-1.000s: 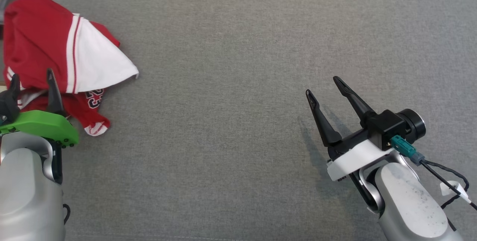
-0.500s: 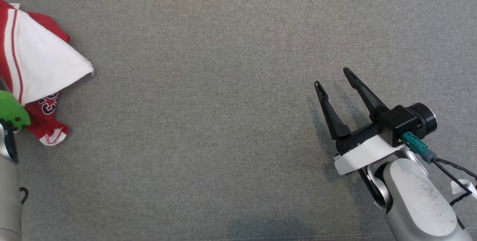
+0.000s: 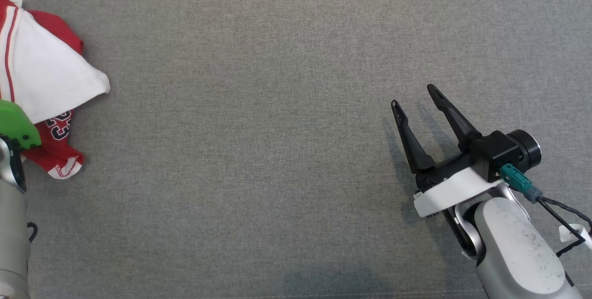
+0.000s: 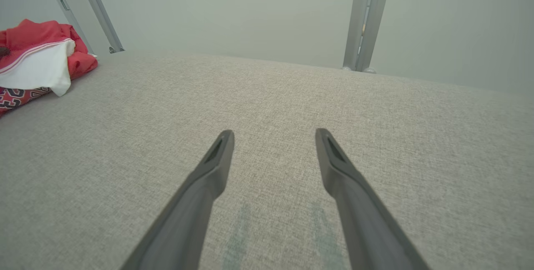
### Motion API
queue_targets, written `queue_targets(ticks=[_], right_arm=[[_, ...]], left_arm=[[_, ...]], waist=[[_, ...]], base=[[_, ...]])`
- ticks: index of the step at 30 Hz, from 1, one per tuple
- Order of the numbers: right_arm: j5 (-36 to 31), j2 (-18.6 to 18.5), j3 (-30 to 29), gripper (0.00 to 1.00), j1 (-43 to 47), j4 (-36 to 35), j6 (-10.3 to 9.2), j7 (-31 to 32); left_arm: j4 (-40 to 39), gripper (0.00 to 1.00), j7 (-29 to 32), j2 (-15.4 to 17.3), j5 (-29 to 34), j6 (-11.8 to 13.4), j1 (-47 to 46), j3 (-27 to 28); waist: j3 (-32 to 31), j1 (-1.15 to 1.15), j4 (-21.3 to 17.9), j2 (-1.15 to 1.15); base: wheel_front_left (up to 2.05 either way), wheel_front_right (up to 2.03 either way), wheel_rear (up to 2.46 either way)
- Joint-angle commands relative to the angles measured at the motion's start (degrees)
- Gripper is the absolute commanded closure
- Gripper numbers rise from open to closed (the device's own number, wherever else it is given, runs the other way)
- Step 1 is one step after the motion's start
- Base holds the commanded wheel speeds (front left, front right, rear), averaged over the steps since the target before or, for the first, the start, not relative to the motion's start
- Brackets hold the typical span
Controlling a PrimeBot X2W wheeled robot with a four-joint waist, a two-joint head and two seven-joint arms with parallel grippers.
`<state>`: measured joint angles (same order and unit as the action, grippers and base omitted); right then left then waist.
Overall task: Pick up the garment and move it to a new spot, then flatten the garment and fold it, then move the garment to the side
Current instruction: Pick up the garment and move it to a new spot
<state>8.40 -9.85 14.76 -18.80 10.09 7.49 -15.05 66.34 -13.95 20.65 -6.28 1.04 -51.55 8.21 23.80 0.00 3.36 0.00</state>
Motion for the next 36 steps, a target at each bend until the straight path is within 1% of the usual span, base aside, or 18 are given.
queue_targets(ticks=[1,3,6,10,13,15,17,18,19,24,27,30,33,36], right_arm=[[0.3,0.0,-0.2,0.00,0.9,0.1,0.00,-0.2],[0.5,0.1,-0.3,0.00,1.4,0.3,0.00,-0.2],[0.9,0.7,-0.4,0.00,1.9,0.4,0.00,-0.2],[1.2,1.4,0.1,0.00,2.7,1.1,-0.01,-0.2],[1.5,2.1,0.2,0.00,3.3,1.3,0.00,-0.2],[1.7,2.4,0.1,0.00,3.4,1.4,0.00,-0.2],[1.8,2.7,0.1,0.00,3.5,1.5,0.00,-0.2],[1.8,2.7,0.1,0.00,3.5,1.5,0.00,-0.2],[1.9,2.8,0.2,0.00,3.6,1.6,0.00,-0.2],[2.2,3.5,-0.6,0.00,4.9,1.9,0.00,-0.2],[2.2,4.0,-1.3,0.00,5.6,1.8,0.00,-0.2],[2.4,4.4,-1.9,0.00,6.0,1.9,0.00,-0.2],[2.6,4.7,-2.7,0.00,6.7,2.0,0.00,-0.2],[2.5,5.0,-3.4,0.00,6.8,1.7,0.00,-0.2]], left_arm=[[-1.1,1.00,-0.8,-0.5,0.6,0.5,0.6,-0.4],[-4.5,1.00,-1.3,-1.5,0.3,0.9,1.1,-0.3],[-15.2,1.00,-1.3,-3.3,0.9,0.2,3.1,-0.9],[-28.6,1.00,-1.2,-6.9,1.1,-1.9,5.6,-2.0],[-36.5,1.00,-1.2,-10.3,1.2,-3.5,7.1,-3.5],[-40.4,1.00,-1.2,-12.6,1.3,-4.7,7.8,-5.1],[-43.8,1.00,-1.2,-14.1,1.7,-5.7,8.3,-7.3],[-43.8,1.00,-1.2,-14.1,1.7,-5.7,8.3,-7.3],[-45.4,1.00,-1.2,-15.0,1.6,-6.1,8.5,-8.5],[-51.2,1.00,-1.2,-17.3,0.4,-7.6,9.7,-17.1],[-53.3,1.00,-1.2,-17.6,-2.3,-8.0,10.2,-23.0],[-55.9,1.00,-1.2,-17.7,-7.3,-8.1,11.0,-30.3],[-58.0,1.00,-1.2,-17.6,-11.7,-6.6,11.5,-36.9],[-56.4,1.00,-1.2,-17.6,-13.5,-4.6,12.3,-41.2]], waist=[[-1.0,0.00,0.7,0.00],[-1.9,0.00,1.6,0.00],[-3.0,0.00,2.8,0.00],[-5.0,0.00,3.9,0.00],[-6.4,0.00,4.1,0.00],[-7.2,0.00,3.9,0.00],[-8.0,0.00,3.4,0.00],[-8.0,0.00,3.4,0.00],[-8.4,0.00,3.1,0.00],[-10.1,0.00,0.8,0.00],[-10.8,0.00,-1.1,0.00],[-11.4,0.00,-3.3,0.00],[-11.8,0.00,-5.6,0.00],[-11.9,0.00,-8.1,0.00]], base=[[0.00,0.00,0.00],[0.00,0.00,0.00],[0.00,0.00,0.00],[0.00,0.00,0.00],[0.00,0.00,0.00],[0.00,0.00,0.00],[0.00,0.00,0.00],[0.00,0.00,0.00],[0.00,0.00,0.00],[0.00,0.00,0.00],[0.00,0.00,0.00],[0.00,0.00,0.00],[0.00,0.00,0.00],[0.00,0.00,0.00]])
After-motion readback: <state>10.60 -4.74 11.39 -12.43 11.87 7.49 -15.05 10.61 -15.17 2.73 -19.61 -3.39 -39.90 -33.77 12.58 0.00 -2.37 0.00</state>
